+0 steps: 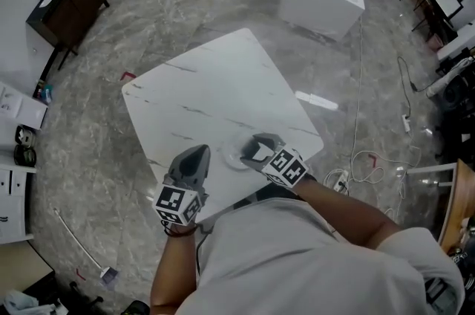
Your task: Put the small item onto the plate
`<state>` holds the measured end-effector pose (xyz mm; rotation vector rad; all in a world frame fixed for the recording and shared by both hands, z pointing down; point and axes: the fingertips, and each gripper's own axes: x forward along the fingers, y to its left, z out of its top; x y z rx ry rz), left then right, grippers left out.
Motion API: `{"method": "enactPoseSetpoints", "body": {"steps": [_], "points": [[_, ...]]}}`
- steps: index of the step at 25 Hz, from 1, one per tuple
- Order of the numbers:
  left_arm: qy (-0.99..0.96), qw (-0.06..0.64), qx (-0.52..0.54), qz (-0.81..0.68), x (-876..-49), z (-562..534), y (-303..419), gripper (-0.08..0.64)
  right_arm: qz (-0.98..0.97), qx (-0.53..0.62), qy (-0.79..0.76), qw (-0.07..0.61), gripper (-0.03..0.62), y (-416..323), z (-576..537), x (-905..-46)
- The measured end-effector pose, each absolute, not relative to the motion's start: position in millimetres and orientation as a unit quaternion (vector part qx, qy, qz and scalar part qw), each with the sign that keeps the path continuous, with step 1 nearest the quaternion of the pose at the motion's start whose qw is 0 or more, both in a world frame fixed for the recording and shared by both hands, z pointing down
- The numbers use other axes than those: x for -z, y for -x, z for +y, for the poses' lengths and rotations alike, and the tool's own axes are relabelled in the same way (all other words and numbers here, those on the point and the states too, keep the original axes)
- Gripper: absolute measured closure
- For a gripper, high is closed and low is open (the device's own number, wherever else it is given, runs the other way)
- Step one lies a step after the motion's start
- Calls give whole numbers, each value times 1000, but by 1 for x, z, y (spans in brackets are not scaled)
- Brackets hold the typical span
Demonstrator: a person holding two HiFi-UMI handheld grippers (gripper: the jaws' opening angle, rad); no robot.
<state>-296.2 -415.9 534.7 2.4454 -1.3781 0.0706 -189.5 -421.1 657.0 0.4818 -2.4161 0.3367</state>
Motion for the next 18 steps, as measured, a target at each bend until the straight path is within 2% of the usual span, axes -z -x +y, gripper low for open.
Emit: {"method": "enactPoseSetpoints", "body": {"steps": [18], "points": [[-860,214,-88,-454,-651,-466,264,555,-875,-145,-134,442,288,188,-441,-808]]}}
